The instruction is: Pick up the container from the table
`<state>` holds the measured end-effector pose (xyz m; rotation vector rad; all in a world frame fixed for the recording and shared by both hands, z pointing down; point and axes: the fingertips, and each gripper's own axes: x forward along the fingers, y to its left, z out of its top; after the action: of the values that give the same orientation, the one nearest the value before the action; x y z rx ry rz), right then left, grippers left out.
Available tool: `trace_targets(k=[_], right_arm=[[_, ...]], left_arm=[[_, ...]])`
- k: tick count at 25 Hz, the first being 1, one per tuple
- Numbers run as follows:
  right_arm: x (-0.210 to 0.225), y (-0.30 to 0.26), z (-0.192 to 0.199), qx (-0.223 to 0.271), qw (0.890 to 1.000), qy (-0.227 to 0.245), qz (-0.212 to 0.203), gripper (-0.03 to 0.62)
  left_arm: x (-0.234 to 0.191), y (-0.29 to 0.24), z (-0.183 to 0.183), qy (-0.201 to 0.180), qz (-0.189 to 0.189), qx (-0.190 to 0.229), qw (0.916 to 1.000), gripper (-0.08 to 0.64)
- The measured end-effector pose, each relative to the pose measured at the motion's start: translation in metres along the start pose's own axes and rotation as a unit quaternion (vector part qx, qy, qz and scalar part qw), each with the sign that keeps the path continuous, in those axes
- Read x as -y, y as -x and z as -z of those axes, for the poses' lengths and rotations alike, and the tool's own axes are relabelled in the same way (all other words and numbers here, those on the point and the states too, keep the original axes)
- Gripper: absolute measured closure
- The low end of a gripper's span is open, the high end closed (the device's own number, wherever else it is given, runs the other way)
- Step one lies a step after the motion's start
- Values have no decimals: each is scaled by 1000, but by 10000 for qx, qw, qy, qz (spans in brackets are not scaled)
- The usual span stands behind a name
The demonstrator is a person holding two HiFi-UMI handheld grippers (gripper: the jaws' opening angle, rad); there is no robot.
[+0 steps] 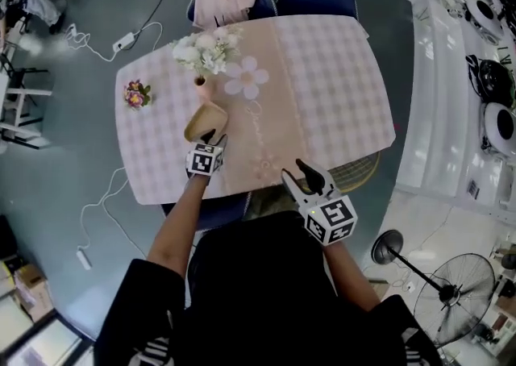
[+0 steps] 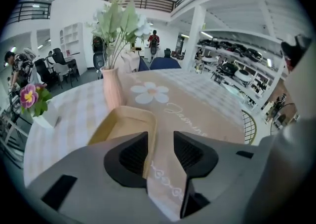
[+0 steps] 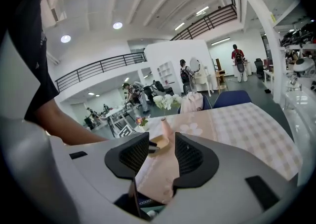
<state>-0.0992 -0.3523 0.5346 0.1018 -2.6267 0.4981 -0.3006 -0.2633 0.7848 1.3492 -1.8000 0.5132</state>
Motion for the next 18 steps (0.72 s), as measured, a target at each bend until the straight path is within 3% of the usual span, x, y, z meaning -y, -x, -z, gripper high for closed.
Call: trace_targets(k=[4, 6, 9, 10, 12, 14, 18], right_arm=[[14, -11, 13, -222, 9995, -188, -115, 440], [16, -16, 15, -257, 9993, -211, -168, 440], [20, -17, 9, -125, 9997, -175, -117, 447], [20, -17, 7, -69, 9997, -198, -117, 469], [15, -18, 3, -8, 9995, -259, -203, 508], [5, -17, 2, -1, 9993, -256, -258, 508], [-5, -12, -7, 136, 9998, -129, -50, 508]], left_arm=[[-10, -19, 15, -50, -98, -488, 9987, 403], [-8, -23, 20, -249, -62, -688, 9973, 410], [-8, -24, 23, -579, -64, -866, 9945, 531], [-7, -24, 23, -620, -23, -857, 9944, 532], [-5, -18, 19, -670, 30, -765, 9948, 535], [-4, -3, 14, -664, 17, -591, 9960, 540], [8, 45, -9, -124, 217, 169, 9995, 545]])
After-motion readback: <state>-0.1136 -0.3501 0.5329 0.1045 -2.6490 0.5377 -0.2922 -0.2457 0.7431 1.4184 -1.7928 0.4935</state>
